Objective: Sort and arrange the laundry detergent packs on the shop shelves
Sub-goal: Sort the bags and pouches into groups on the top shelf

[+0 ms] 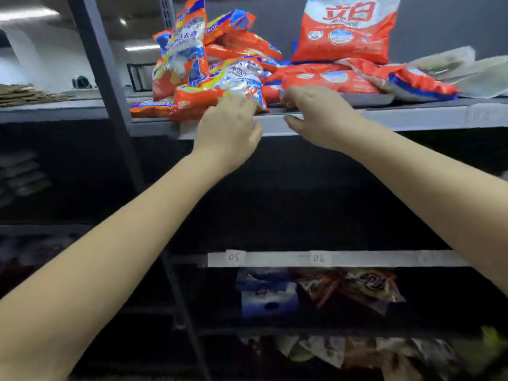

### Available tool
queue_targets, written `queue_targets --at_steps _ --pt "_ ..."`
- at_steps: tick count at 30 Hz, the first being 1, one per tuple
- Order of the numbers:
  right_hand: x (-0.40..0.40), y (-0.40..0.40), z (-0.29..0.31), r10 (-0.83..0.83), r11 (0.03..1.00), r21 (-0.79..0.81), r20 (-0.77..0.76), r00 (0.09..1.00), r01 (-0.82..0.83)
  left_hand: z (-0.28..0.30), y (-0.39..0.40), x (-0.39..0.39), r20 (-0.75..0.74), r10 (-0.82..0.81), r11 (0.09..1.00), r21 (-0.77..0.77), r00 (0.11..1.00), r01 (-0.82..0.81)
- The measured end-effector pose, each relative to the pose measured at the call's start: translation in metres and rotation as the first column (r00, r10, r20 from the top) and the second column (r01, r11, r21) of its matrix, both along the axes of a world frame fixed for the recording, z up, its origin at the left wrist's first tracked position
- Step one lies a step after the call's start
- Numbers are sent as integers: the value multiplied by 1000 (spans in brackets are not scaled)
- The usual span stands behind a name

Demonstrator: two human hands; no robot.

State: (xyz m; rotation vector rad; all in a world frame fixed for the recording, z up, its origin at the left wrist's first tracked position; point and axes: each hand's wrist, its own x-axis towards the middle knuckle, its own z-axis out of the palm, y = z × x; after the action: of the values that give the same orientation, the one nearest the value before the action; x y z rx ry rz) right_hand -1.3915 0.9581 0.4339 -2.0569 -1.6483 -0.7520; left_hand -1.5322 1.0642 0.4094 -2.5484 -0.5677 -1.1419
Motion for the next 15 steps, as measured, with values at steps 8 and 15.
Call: queue_targets --at_steps 8,15 --pt "11 -110 -152 -49 983 -182 -156 986 20 -161 -98 9 -174 -206 975 -115 963 188" --pt "26 -178 -285 -237 890 -450 -330 914 69 -288 -136 19 -457 -253 900 -434 852 35"
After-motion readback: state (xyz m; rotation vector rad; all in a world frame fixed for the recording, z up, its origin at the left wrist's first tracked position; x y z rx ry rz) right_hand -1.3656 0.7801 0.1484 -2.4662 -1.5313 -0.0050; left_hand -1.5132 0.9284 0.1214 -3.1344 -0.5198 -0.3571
